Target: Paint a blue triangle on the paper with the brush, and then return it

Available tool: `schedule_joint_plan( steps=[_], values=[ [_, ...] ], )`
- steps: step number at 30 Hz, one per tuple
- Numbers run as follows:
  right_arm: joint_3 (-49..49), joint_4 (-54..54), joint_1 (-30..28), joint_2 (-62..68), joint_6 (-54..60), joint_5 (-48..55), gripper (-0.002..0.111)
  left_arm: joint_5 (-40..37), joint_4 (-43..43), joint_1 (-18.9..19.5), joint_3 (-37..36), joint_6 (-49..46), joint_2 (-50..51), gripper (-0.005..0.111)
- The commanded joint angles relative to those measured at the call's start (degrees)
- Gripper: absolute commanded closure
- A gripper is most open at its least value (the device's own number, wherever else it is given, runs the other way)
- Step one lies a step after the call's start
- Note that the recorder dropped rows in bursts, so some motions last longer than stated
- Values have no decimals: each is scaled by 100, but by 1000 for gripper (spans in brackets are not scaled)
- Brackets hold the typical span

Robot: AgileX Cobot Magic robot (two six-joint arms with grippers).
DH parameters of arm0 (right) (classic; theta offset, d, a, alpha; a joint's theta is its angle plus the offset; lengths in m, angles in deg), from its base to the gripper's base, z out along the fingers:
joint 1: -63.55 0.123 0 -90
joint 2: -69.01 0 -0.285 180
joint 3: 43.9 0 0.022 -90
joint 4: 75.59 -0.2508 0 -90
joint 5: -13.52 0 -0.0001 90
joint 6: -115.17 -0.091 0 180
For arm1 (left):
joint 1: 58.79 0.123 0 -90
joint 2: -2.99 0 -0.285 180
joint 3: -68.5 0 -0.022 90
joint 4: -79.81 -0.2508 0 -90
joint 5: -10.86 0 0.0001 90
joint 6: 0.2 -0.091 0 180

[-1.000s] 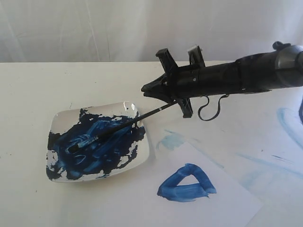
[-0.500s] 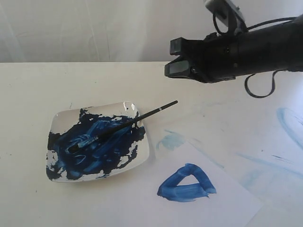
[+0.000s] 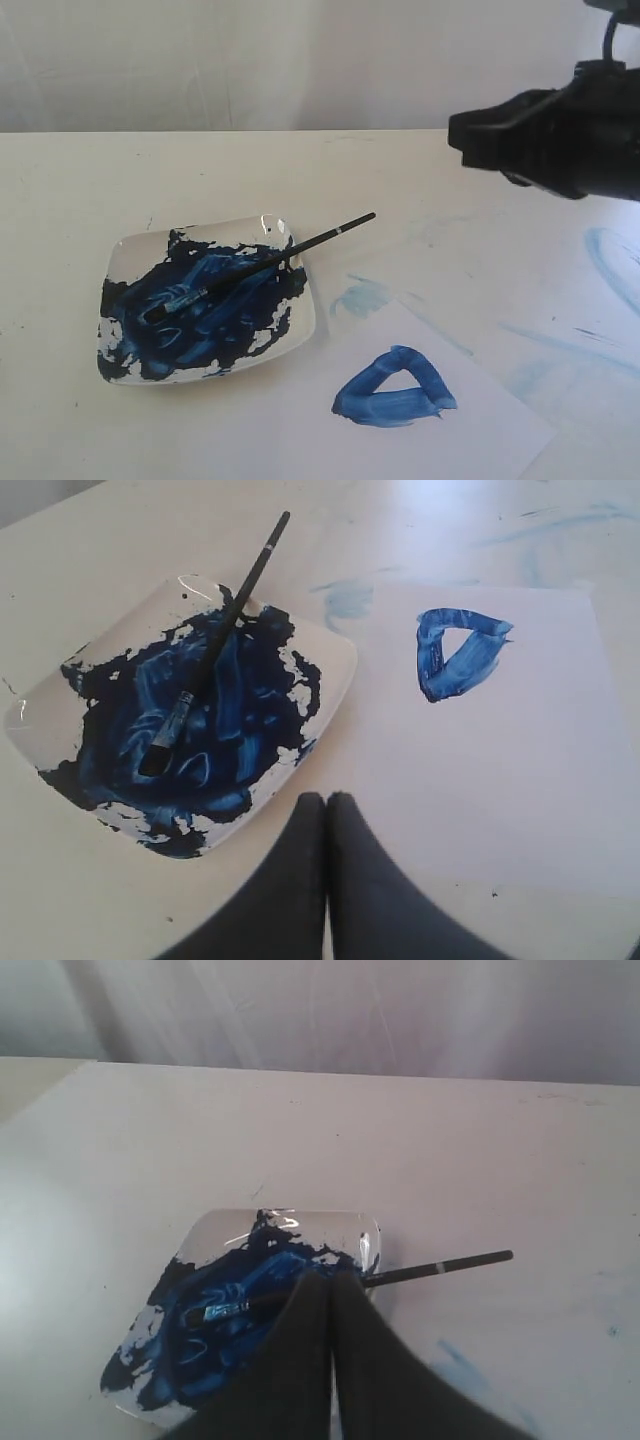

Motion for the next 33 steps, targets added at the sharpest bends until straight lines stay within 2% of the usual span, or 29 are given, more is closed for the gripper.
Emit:
schedule_joint_plan(
  steps=[1, 12, 33],
  values=[
    [-398, 30, -1, -400, 418, 158, 108, 54, -108, -11, -175, 37, -25, 107],
    [-720, 74, -1, -1205, 477, 311, 108, 288, -132, -11, -1149, 87, -25, 107],
    [-720, 62, -1, -1256, 460, 349, 108, 346, -143, -11, -1180, 87, -25, 107]
  ],
)
